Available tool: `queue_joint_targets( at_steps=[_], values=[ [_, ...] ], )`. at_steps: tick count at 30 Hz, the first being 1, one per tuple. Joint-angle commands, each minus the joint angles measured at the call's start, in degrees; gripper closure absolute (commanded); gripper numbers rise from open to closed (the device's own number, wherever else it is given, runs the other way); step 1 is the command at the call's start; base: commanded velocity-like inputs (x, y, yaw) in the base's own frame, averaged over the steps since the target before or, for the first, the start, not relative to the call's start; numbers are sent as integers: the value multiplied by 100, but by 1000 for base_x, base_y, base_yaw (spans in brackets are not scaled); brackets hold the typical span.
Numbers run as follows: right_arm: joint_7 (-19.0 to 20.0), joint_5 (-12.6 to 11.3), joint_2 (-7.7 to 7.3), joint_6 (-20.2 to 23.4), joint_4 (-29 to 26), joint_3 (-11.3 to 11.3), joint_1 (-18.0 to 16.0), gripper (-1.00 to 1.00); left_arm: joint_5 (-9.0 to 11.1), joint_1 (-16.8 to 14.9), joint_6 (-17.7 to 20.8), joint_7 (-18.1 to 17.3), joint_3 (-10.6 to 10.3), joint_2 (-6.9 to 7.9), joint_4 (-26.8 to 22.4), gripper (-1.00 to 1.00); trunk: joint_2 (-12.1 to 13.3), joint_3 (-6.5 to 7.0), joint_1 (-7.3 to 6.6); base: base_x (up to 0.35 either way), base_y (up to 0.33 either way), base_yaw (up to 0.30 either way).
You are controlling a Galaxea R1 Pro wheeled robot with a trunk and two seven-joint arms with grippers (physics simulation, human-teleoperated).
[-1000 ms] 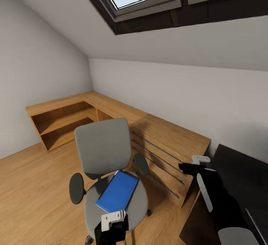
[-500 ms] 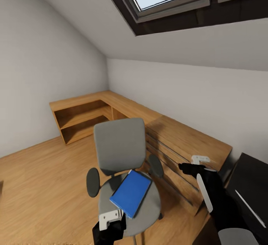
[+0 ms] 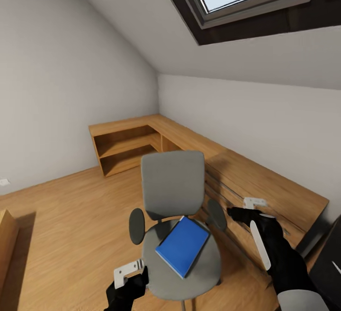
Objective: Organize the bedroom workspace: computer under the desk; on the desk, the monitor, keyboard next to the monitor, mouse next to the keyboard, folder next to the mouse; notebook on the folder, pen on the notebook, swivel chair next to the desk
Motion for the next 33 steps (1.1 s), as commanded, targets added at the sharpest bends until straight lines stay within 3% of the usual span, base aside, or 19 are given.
queue_joint_targets(
  at_steps=[1,8,19,33],
  values=[
    [-27,-32,-2,28,-9,2,-1,-100,53,-3,21,32,3,0,-11,-100,-5,-6,1,0,0,279],
    [-33,-26,-2,28,-1,2,1,-100,138,-3,19,33,41,5,-10,-100,-5,-19,1,0,0,255],
    [-50,-16,-2,27,0,2,1,-100,142,-3,17,33,47,9,-10,-100,-5,-81,1,0,17,41],
    [-28,-15,-11,12,37,-6,1,-100,137,-3,15,33,49,9,-9,-100,-5,-107,1,1,267,0]
  ],
)
